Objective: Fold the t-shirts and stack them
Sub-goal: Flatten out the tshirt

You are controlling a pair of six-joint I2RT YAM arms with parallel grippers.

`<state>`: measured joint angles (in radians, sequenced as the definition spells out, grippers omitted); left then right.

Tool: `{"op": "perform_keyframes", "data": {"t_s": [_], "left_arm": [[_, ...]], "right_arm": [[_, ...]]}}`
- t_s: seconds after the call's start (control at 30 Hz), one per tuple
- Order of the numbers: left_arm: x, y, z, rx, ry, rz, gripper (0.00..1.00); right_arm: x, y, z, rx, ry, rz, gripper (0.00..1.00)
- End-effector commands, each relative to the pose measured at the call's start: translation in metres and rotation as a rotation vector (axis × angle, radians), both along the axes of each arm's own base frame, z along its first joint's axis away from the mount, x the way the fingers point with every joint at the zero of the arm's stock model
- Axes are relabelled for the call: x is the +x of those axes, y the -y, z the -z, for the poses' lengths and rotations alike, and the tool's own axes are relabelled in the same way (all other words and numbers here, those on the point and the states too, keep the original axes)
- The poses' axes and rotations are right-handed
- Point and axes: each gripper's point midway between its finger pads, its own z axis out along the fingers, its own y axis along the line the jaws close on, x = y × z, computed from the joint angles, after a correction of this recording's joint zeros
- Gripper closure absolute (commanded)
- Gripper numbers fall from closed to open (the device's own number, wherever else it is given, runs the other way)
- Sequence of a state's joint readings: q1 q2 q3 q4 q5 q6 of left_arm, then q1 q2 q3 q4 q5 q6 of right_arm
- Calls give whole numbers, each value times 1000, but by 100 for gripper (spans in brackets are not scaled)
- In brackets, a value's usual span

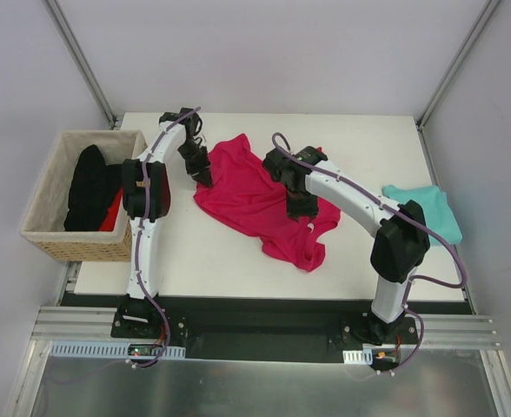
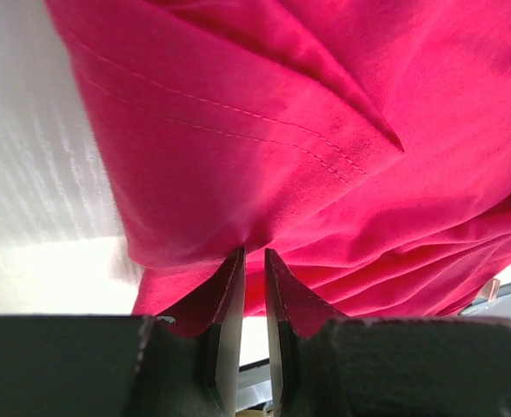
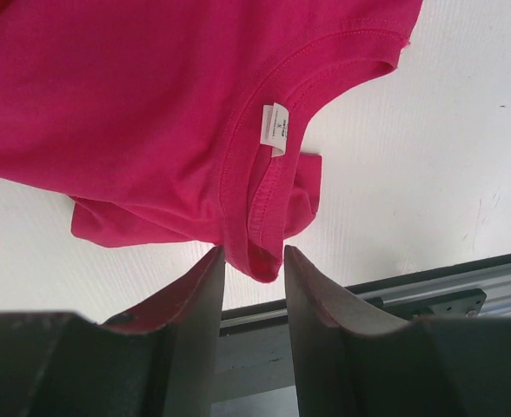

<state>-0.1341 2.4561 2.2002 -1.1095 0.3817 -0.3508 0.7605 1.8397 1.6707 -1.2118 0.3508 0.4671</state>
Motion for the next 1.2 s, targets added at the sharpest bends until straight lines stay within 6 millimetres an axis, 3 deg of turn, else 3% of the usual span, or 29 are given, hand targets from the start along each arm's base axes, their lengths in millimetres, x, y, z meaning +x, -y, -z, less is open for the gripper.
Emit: {"op": "perform_keyframes", "data": {"t_s": [0.0, 0.37, 0.63, 1.17], "left_arm": [[-11, 1, 6, 34, -57, 6, 86], [-4, -4, 10, 75, -51, -36, 84], [15, -1, -12, 54, 42, -78, 83], [26, 3, -60, 3, 182, -94, 83]], "right_arm": [[-6, 8, -15, 21, 28, 15, 63], [-11, 18, -17, 11, 32, 31, 64], [-9, 16, -17, 14, 31, 31, 64], [-6, 13, -14, 19, 31, 26, 64]]}}
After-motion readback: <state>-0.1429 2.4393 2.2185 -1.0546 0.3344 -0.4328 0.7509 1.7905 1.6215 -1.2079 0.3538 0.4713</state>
